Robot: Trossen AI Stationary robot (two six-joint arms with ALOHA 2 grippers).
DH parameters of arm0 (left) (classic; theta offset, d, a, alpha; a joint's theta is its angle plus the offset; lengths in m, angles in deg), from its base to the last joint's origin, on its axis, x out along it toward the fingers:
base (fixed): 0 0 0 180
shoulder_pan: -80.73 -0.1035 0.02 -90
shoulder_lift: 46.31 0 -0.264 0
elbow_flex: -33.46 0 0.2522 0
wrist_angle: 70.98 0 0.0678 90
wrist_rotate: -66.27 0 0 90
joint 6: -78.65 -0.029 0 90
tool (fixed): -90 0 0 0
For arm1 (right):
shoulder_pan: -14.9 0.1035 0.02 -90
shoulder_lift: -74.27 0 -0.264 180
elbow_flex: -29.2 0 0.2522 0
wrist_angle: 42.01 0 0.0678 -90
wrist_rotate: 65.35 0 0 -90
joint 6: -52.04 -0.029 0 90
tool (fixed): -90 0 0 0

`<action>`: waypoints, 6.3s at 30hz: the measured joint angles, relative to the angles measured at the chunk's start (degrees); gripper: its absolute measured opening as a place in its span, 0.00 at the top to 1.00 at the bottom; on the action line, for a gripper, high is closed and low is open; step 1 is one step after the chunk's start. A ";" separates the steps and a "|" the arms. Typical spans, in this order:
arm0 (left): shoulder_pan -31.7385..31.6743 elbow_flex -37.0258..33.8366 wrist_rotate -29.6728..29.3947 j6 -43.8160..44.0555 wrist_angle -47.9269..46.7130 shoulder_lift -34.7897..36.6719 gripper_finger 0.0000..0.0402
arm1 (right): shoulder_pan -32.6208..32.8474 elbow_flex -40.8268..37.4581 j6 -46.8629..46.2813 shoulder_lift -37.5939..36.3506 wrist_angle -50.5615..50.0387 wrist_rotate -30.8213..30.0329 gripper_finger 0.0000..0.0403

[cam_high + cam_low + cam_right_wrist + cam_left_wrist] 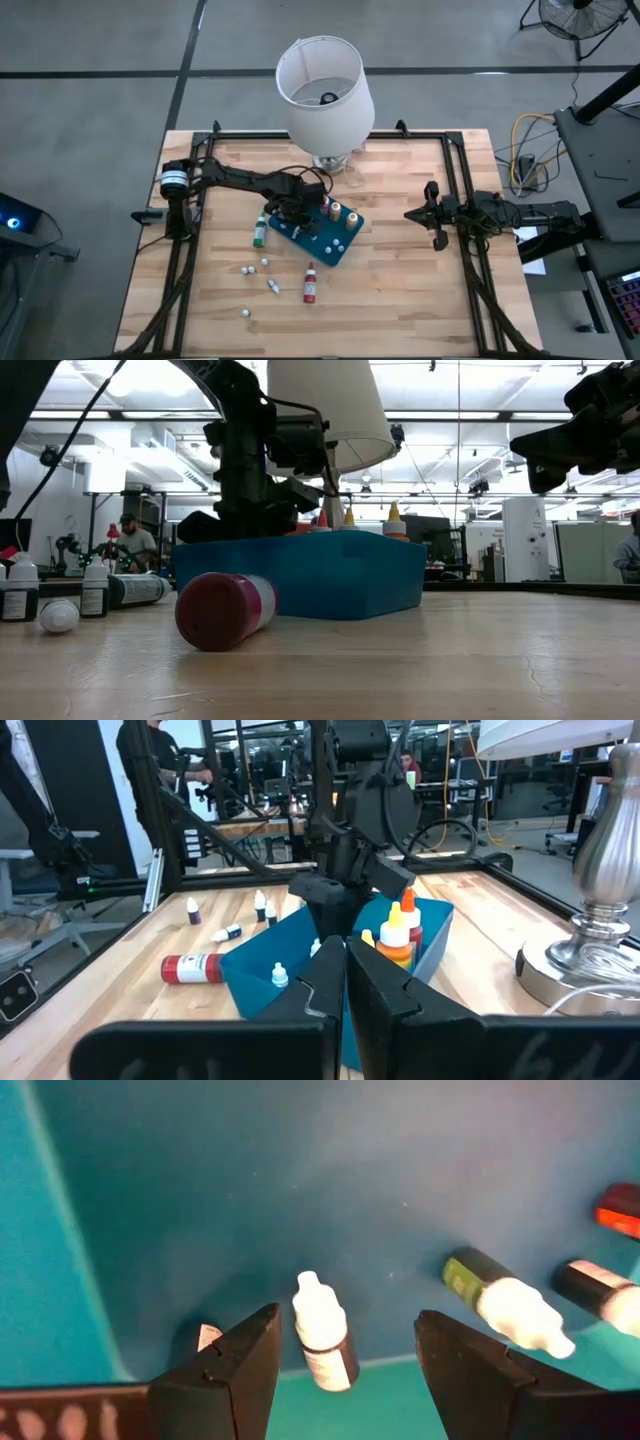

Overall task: Pick & Place food coloring
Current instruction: Remove the small red food coloring bottle from the blue container

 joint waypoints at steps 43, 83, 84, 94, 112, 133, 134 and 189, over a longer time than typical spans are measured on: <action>0.80 9.76 -3.78 0.39 -8.81 -4.25 0.50 | 0.00 0.00 0.00 0.02 0.01 0.01 0.98; 1.75 8.21 -4.79 9.57 -9.96 -6.19 0.50 | 0.00 0.00 0.00 0.00 0.01 0.01 0.98; 1.85 8.10 -4.78 9.57 -9.72 -6.19 0.50 | 0.02 0.00 0.00 0.00 0.01 0.01 0.98; 1.87 8.09 -4.79 9.55 -6.94 -6.19 0.50 | 0.02 0.00 0.00 0.00 0.00 0.01 0.98; 1.86 7.13 -5.26 10.10 -6.93 -6.19 0.52 | 0.01 0.00 0.00 0.02 0.01 0.01 0.98; 1.84 7.10 -5.18 10.19 -6.93 -6.19 0.79 | 0.00 0.00 0.00 0.02 -0.01 0.01 0.98; 1.84 7.10 -5.18 10.19 -6.93 -6.19 0.80 | 0.00 0.00 0.00 0.02 0.01 0.01 0.98; -0.02 15.04 -9.64 5.40 -18.17 -3.58 0.92 | 0.02 0.00 0.00 0.02 -0.01 0.01 0.98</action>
